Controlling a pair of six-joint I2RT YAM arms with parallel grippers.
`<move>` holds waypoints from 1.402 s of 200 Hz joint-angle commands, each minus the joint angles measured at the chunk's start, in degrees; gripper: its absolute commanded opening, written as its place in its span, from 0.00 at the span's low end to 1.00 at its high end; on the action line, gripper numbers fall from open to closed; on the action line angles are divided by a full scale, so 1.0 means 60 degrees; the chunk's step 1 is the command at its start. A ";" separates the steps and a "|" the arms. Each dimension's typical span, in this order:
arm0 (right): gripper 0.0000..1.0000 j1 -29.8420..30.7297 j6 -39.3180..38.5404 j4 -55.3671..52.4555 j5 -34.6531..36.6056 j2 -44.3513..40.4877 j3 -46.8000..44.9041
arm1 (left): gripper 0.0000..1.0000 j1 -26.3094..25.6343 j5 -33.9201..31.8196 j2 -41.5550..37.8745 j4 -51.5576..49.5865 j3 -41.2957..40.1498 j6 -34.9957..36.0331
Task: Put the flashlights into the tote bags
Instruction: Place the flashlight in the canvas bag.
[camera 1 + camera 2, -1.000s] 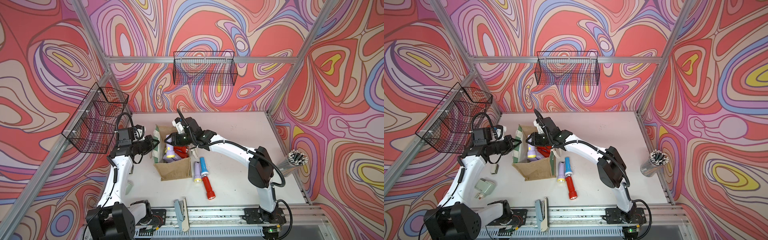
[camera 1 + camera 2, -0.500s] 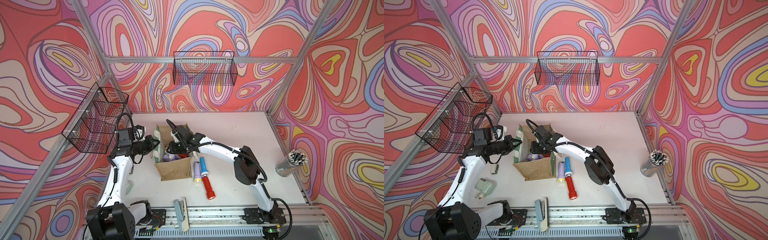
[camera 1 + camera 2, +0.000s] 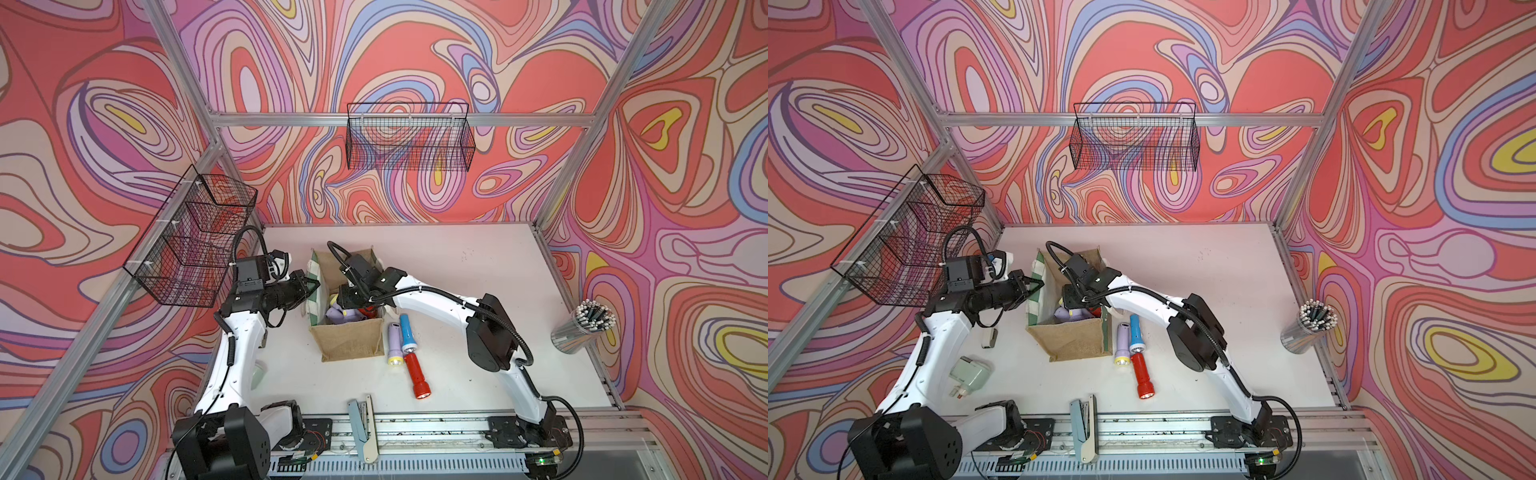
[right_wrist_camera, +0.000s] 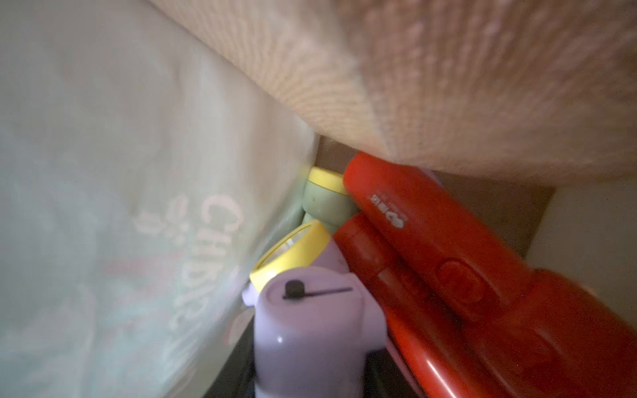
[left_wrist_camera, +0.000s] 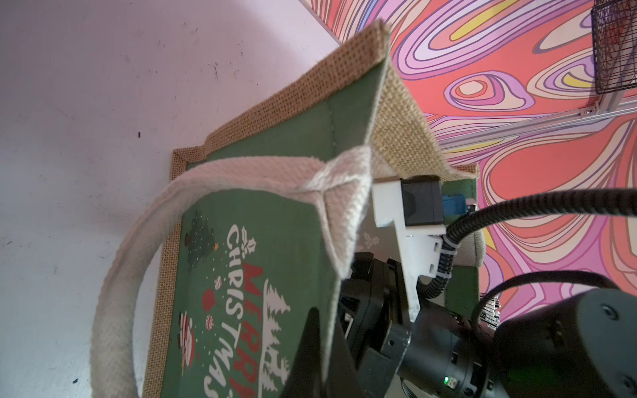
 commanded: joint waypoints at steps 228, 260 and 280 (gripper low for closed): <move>0.64 0.0269 -0.3056 -0.2808 0.2365 -0.0775 0.1468 | 0.00 0.0006 0.0316 -0.0247 0.0410 -0.0089 -0.0014; 0.64 0.0269 -0.3177 -0.2956 0.2759 -0.1237 0.1546 | 0.00 0.0004 0.0354 -0.0273 0.0410 -0.0073 -0.0016; 0.64 0.0269 -0.3266 -0.3062 0.3121 -0.1573 0.1545 | 0.00 -0.0001 0.0368 -0.0265 0.0423 -0.0059 -0.0027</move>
